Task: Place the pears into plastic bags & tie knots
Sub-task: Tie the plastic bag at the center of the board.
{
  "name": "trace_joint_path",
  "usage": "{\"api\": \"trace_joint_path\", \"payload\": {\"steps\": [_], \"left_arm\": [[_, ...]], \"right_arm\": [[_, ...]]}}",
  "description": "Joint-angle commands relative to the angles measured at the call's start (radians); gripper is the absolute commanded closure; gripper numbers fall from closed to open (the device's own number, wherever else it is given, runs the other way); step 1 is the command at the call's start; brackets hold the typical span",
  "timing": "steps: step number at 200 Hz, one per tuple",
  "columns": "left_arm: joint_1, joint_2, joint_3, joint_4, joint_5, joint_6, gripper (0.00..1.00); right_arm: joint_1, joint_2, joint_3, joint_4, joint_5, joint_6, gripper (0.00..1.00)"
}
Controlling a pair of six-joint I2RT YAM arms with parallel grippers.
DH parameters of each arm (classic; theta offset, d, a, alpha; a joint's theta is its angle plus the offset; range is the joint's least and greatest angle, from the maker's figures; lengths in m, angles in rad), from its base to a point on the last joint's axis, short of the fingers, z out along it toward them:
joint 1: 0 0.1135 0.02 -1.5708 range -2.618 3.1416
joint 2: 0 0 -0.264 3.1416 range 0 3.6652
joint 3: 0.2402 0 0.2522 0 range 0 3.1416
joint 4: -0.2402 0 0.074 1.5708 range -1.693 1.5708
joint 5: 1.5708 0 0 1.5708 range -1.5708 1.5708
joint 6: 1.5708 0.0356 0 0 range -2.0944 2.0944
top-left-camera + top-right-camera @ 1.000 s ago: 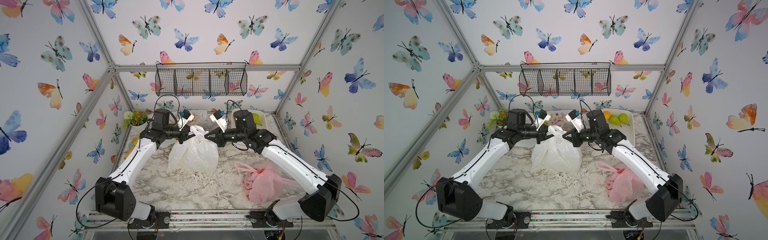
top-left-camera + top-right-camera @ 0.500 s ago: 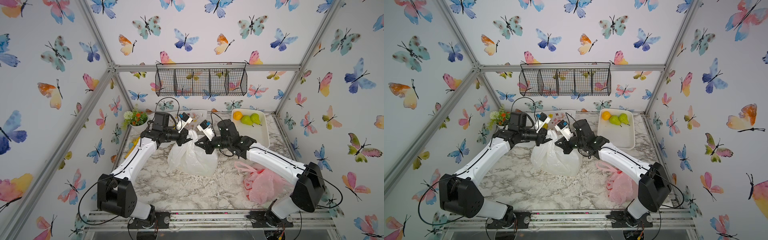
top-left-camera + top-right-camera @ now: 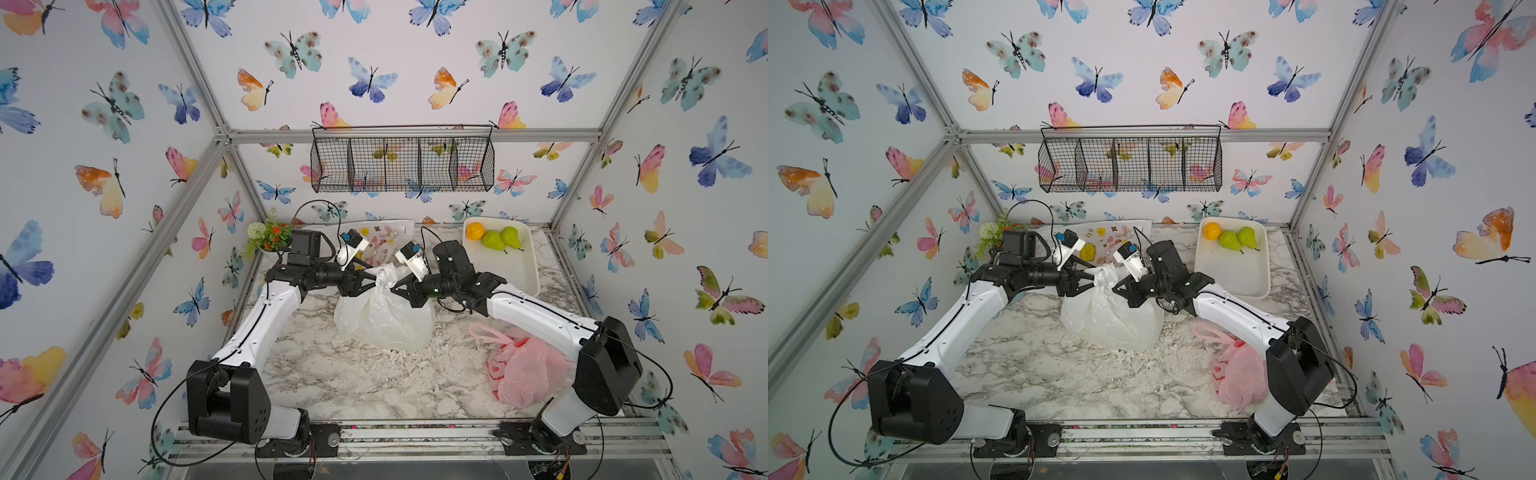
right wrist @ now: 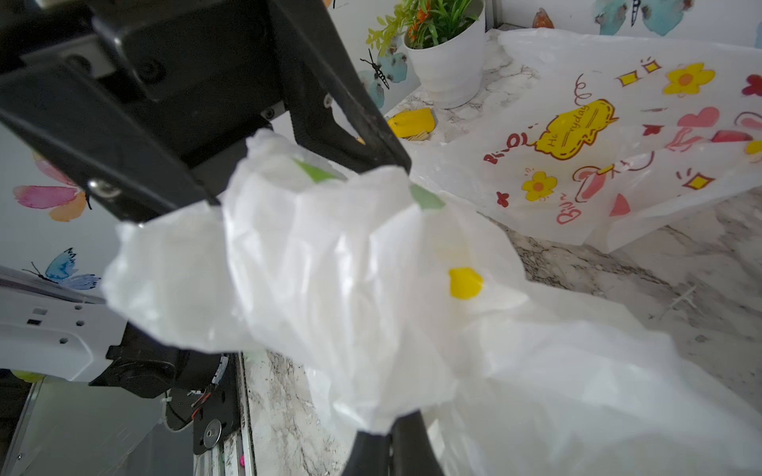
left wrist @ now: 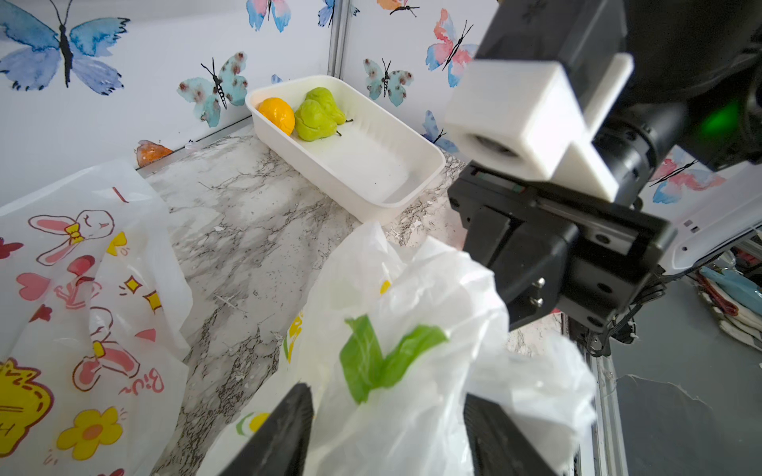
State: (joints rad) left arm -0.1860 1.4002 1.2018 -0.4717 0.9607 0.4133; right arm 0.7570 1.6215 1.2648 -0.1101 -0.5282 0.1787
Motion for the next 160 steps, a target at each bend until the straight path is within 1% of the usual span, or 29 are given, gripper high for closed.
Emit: {"api": "trace_joint_path", "payload": {"steps": [1,13,25,33,46,67,82,90,105,123,145,155,160], "left_arm": [[-0.004,-0.015,-0.010,-0.018,-0.065,0.021,0.38],[0.002,-0.007,-0.007,0.003,-0.146,-0.007,0.41],[0.019,0.000,0.006,-0.025,-0.162,0.009,0.41],[0.022,-0.004,0.008,-0.044,-0.148,0.034,0.39],[0.013,-0.033,-0.008,-0.064,-0.054,0.091,0.32],[-0.009,-0.077,-0.032,-0.032,-0.008,0.100,0.25],[-0.017,-0.074,-0.033,-0.022,0.018,0.089,0.21],[-0.026,-0.068,-0.033,-0.019,0.010,0.088,0.20],[-0.039,-0.041,-0.026,0.024,-0.027,0.043,0.20],[-0.041,0.010,0.021,0.028,-0.006,0.018,0.22],[-0.050,0.064,0.067,0.027,-0.003,-0.017,0.27],[-0.054,0.076,0.073,0.027,-0.003,-0.018,0.33],[-0.055,0.079,0.073,0.028,-0.005,-0.018,0.34]], "right_arm": [[-0.008,0.021,0.009,0.028,-0.046,0.033,0.97],[-0.013,0.023,0.005,0.038,-0.056,0.046,0.97],[-0.018,0.027,0.005,0.043,-0.065,0.058,0.97],[-0.022,0.029,0.005,0.051,-0.073,0.068,0.97],[-0.024,0.034,0.012,0.057,-0.085,0.082,0.97],[-0.023,0.048,0.028,0.051,-0.106,0.091,0.97],[-0.024,0.057,0.030,0.058,-0.117,0.101,0.97],[-0.024,0.060,0.028,0.065,-0.120,0.107,0.97],[-0.022,0.062,0.028,0.066,-0.125,0.111,0.97],[-0.021,0.063,0.026,0.068,-0.128,0.116,0.97],[-0.018,0.064,0.028,0.068,-0.137,0.114,0.97],[-0.016,0.064,0.030,0.067,-0.142,0.115,0.97],[-0.016,0.064,0.030,0.067,-0.145,0.116,0.97]]}}
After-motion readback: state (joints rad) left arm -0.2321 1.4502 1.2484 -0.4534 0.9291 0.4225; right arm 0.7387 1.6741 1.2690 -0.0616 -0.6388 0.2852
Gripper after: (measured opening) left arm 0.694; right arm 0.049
